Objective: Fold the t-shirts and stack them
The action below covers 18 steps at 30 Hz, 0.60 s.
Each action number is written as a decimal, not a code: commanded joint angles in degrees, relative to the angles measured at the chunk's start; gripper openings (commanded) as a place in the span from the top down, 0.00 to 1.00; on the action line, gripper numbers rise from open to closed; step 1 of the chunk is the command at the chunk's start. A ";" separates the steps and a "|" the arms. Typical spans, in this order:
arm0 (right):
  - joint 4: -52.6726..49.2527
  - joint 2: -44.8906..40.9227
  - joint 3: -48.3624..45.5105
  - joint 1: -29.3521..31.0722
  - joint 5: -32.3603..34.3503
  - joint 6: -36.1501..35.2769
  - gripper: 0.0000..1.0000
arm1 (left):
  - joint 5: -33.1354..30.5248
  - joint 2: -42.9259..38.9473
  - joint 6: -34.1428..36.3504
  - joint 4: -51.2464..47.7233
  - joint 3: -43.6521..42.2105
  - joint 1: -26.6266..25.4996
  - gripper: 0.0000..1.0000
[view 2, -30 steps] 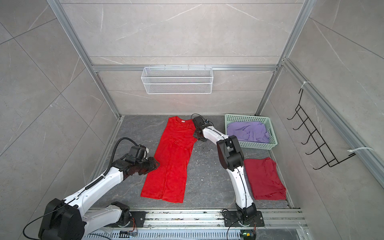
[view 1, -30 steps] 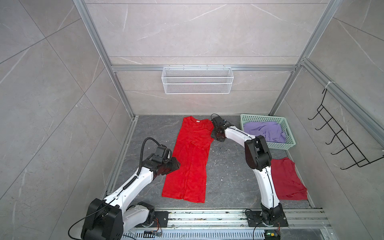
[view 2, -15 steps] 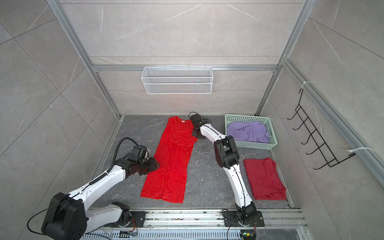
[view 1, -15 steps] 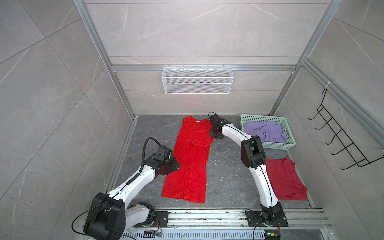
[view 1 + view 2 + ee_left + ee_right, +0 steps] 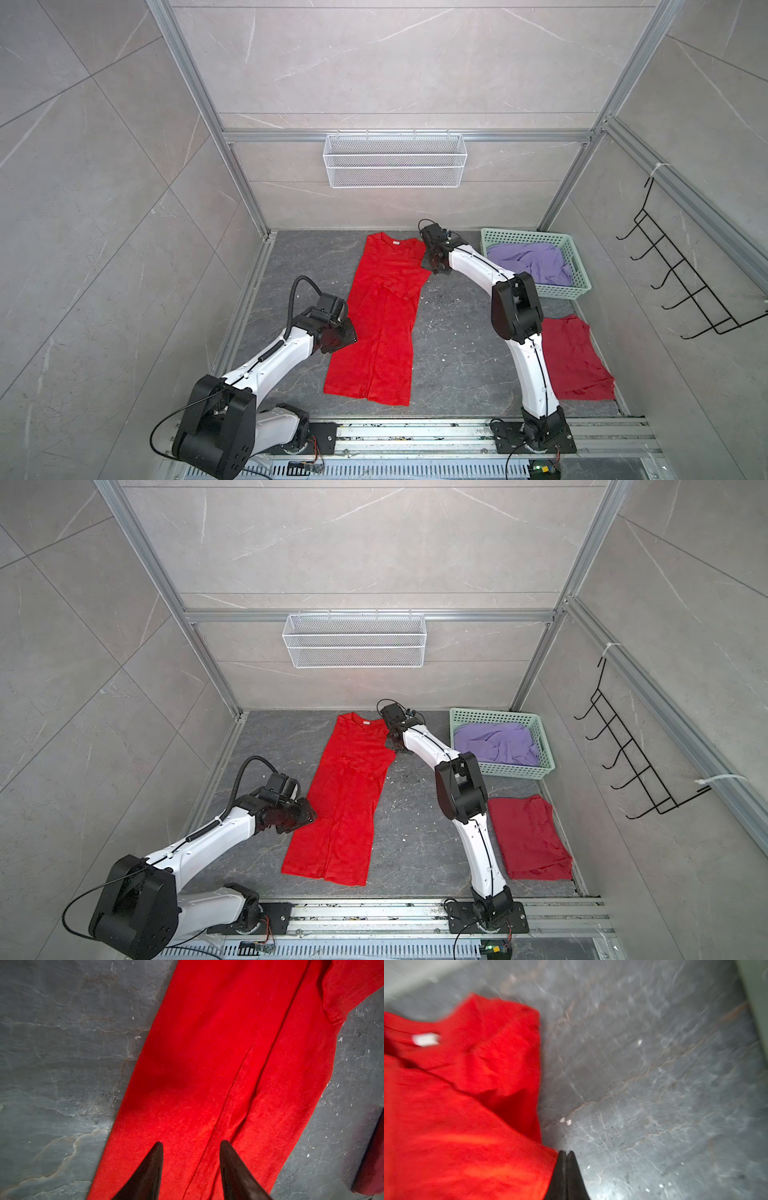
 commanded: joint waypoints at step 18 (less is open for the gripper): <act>-1.52 -11.19 0.35 0.48 1.76 -3.55 1.00 | -8.00 0.57 -1.01 -9.00 2.74 -10.74 0.53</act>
